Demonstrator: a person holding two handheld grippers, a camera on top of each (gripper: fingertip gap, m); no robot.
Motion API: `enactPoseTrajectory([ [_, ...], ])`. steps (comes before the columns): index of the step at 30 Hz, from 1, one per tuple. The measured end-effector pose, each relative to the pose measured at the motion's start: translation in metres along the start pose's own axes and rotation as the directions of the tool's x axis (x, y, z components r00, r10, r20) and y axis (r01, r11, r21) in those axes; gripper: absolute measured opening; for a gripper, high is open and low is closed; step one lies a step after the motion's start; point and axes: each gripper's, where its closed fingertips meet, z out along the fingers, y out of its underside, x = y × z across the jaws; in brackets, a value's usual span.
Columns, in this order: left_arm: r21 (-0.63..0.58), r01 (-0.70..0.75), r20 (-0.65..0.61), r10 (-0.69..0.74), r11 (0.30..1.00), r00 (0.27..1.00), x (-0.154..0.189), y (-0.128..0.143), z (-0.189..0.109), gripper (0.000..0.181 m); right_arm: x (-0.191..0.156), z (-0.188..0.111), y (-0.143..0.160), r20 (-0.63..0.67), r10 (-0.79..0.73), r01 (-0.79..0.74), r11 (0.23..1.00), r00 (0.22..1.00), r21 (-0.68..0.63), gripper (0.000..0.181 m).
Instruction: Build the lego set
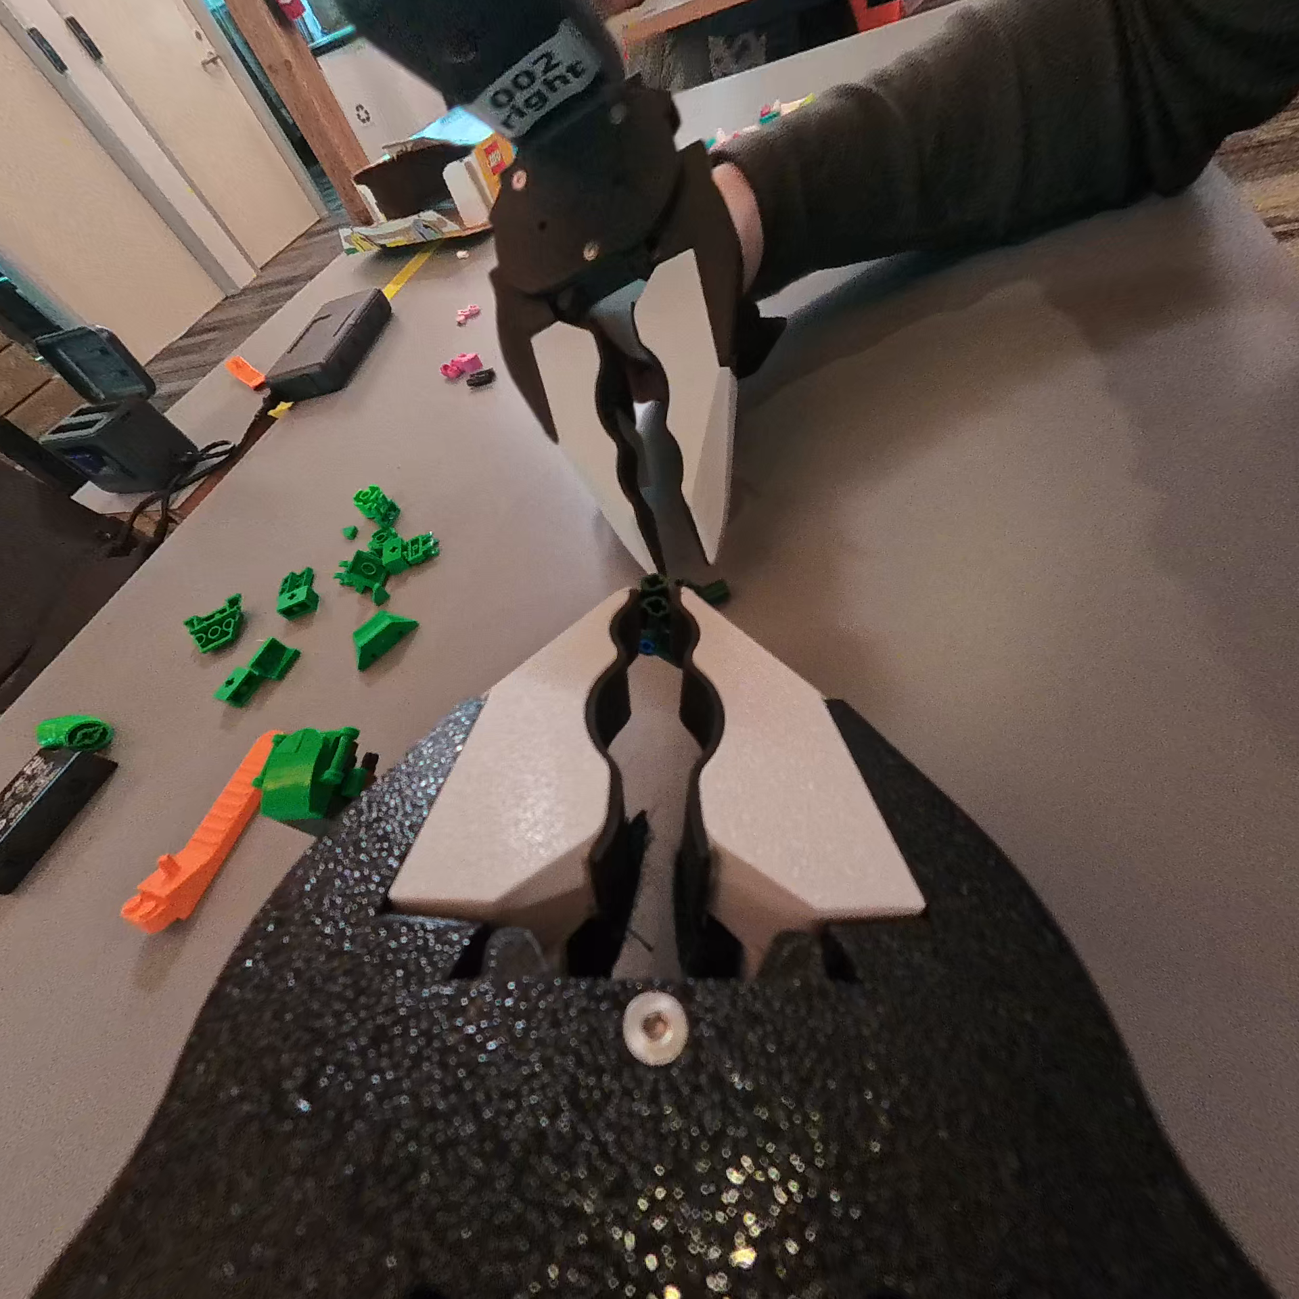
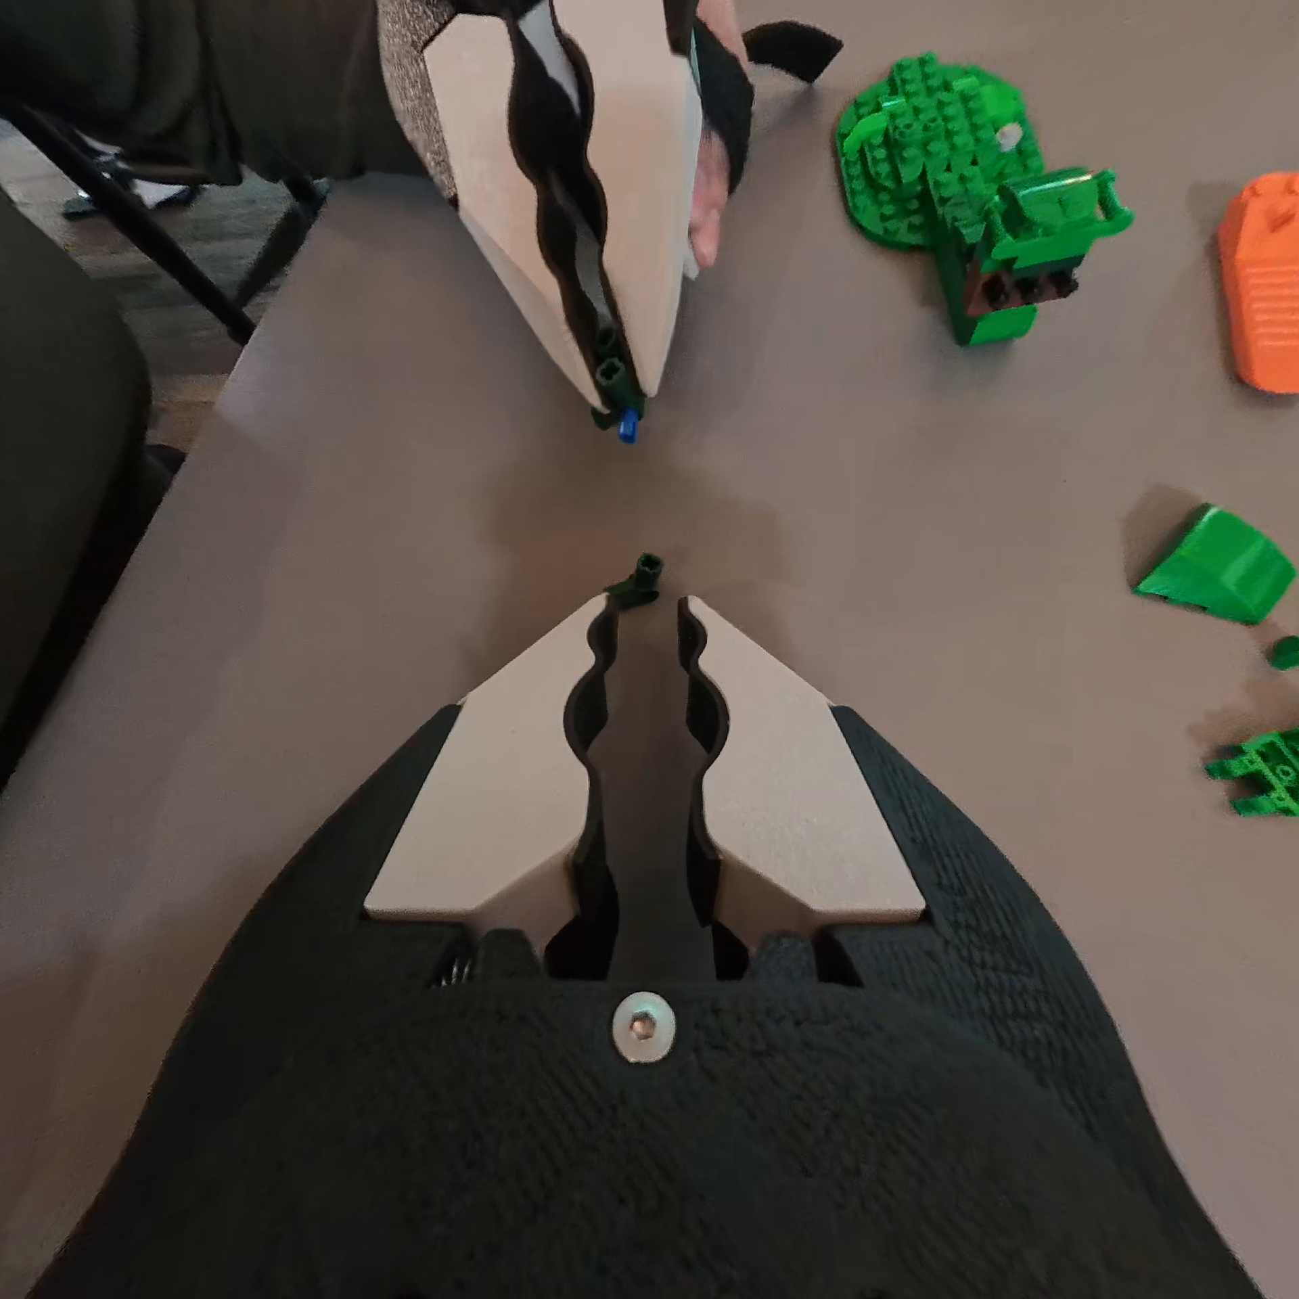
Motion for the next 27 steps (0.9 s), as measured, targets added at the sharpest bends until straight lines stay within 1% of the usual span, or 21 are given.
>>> enactPoseTrajectory([
  [3,-0.005,-0.007,-0.009,0.007,1.000,1.000,0.002,0.001,0.001,0.006,0.000,0.005,-0.003,0.043,0.029,-0.028,1.000,0.999,-0.007,0.015],
  [7,-0.009,-0.010,-0.015,0.010,1.000,1.000,0.003,0.001,0.001,0.006,0.000,0.008,-0.004,0.058,0.029,-0.028,0.999,0.998,-0.018,0.011],
  [15,-0.018,-0.014,-0.016,0.014,1.000,1.000,0.004,0.002,0.001,0.006,-0.004,0.011,-0.003,0.035,-0.022,0.023,0.999,0.999,-0.029,0.008],
  [18,-0.019,-0.014,0.000,0.014,1.000,1.000,0.002,0.002,0.001,0.006,-0.003,0.010,-0.005,-0.027,-0.079,0.078,0.997,0.997,-0.016,0.005],
  [19,-0.011,-0.010,0.010,0.010,1.000,1.000,0.000,0.002,0.000,0.006,-0.002,0.007,-0.009,-0.064,-0.102,0.103,0.995,0.993,0.014,0.005],
  [20,0.005,-0.003,0.018,0.003,1.000,1.000,-0.002,0.000,-0.001,0.006,-0.002,0.003,-0.018,-0.091,-0.112,0.119,0.990,0.990,0.077,0.005],
  [22,0.102,0.028,0.024,-0.031,0.994,0.999,-0.003,-0.014,-0.006,0.005,-0.005,-0.010,-0.038,-0.129,-0.105,0.134,0.963,0.986,0.236,0.005],
  [23,0.148,0.052,0.025,-0.057,0.988,0.998,-0.004,-0.021,-0.008,0.005,-0.006,-0.014,-0.045,-0.153,-0.113,0.153,0.947,0.982,0.284,0.005],
  [24,0.173,0.056,0.033,-0.062,0.983,0.998,-0.006,-0.024,-0.010,0.005,-0.008,-0.017,-0.049,-0.171,-0.131,0.180,0.933,0.977,0.313,0.005],
  [27,0.212,-0.007,0.058,-0.005,0.977,0.998,-0.004,-0.032,-0.013,0.005,-0.016,-0.020,-0.063,-0.194,-0.184,0.248,0.886,0.964,0.391,0.005],
])
